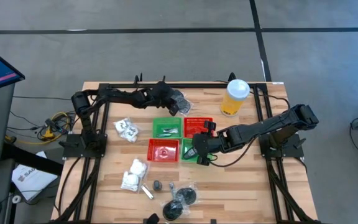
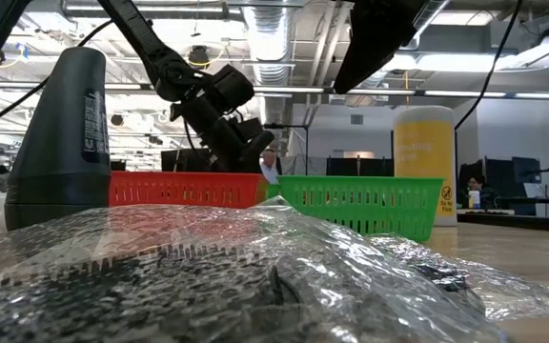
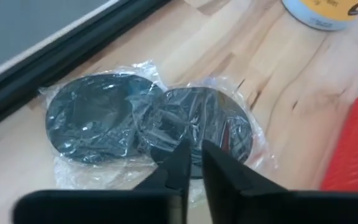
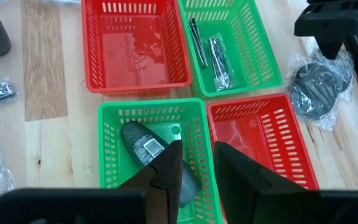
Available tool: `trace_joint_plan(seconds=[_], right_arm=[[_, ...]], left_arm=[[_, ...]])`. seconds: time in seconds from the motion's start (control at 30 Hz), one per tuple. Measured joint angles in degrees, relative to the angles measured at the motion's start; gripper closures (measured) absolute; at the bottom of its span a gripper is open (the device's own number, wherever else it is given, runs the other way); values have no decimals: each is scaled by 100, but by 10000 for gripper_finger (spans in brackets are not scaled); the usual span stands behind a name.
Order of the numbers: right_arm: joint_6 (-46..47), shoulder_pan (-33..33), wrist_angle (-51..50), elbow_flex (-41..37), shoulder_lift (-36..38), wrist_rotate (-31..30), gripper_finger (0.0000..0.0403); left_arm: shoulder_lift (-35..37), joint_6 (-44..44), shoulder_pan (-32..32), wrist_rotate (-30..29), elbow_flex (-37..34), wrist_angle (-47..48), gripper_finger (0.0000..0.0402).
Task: Pick & Place Travel size toiletries
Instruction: Put the black hairbrush into the right red basket
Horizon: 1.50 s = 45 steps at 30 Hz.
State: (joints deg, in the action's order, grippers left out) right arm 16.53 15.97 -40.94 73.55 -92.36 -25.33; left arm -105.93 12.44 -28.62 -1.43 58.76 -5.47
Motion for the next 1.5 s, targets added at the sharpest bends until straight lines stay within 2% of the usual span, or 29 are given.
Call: trace_joint_plan(seconds=[0.23,0.33,0.47,0.63,0.87,0.97,1.03,1.17,1.2,1.5], right_arm=[[1,2,13,1,0,-1,321],[3,2,26,1,0,1,321],[3,4,39,0,0,1,321],[3,6,69,0,0,1,321],[5,10,66,1,0,3,321],[5,10,66,-1,0,3,321],[5,10,66,-1,0,3,321],[5,10,64,1,0,3,321],[5,10,66,1,0,3,321],[5,10,60,-1,0,3,321]], left_arm=[[-112,291,15,-16,-5,-18,248],[-131,290,20,-66,0,-49,213],[-133,292,60,-120,0,-65,191],[-246,303,138,-221,2,-123,187],[-719,302,130,-340,14,-370,197],[-776,299,177,-364,28,-388,217],[-886,325,177,-369,34,-411,252],[-1037,187,195,-401,50,-510,375],[-1034,168,206,-411,47,-549,385],[-389,131,251,-319,14,-327,401]])
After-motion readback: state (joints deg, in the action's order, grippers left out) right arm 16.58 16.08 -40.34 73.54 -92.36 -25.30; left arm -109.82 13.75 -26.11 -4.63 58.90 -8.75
